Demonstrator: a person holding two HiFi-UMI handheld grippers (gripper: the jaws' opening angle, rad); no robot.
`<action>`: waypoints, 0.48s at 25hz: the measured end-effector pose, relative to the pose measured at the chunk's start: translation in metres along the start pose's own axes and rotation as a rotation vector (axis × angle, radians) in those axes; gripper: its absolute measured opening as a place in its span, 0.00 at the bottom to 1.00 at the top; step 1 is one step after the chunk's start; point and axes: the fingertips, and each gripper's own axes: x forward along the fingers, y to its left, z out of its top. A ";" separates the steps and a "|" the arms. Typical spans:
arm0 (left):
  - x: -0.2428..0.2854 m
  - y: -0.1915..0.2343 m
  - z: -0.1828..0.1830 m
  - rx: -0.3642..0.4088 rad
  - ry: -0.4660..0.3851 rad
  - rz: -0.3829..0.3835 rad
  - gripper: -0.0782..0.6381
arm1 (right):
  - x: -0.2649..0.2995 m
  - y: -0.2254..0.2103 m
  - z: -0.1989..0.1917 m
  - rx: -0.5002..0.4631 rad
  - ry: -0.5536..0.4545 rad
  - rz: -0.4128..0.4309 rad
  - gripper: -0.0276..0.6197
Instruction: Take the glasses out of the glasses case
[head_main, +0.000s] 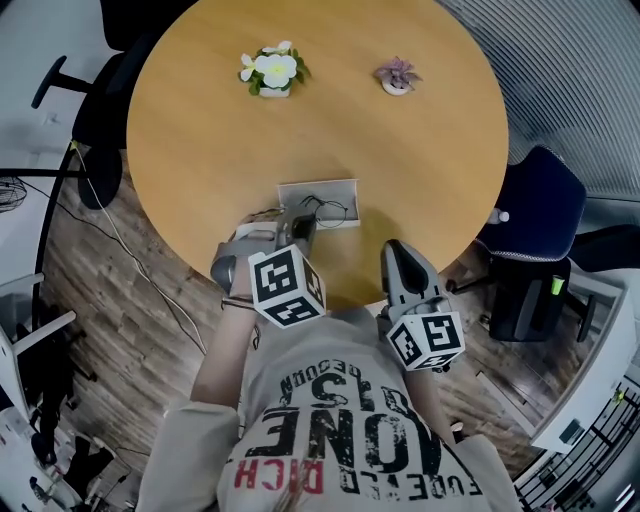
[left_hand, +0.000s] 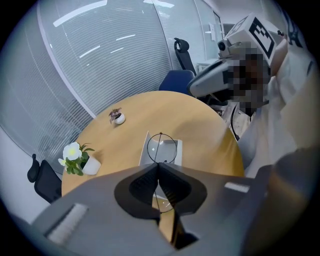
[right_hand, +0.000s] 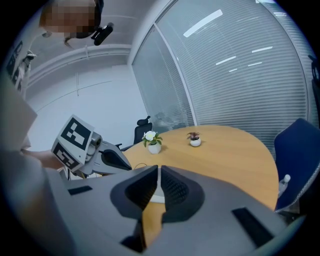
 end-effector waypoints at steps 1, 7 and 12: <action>-0.005 0.001 0.000 -0.008 -0.010 0.010 0.13 | 0.000 0.002 0.001 -0.004 -0.002 0.003 0.09; -0.029 0.006 -0.002 -0.045 -0.064 0.060 0.13 | 0.002 0.018 0.005 -0.021 -0.015 0.018 0.09; -0.046 0.008 -0.004 -0.056 -0.094 0.087 0.13 | 0.004 0.031 0.007 -0.033 -0.029 0.028 0.09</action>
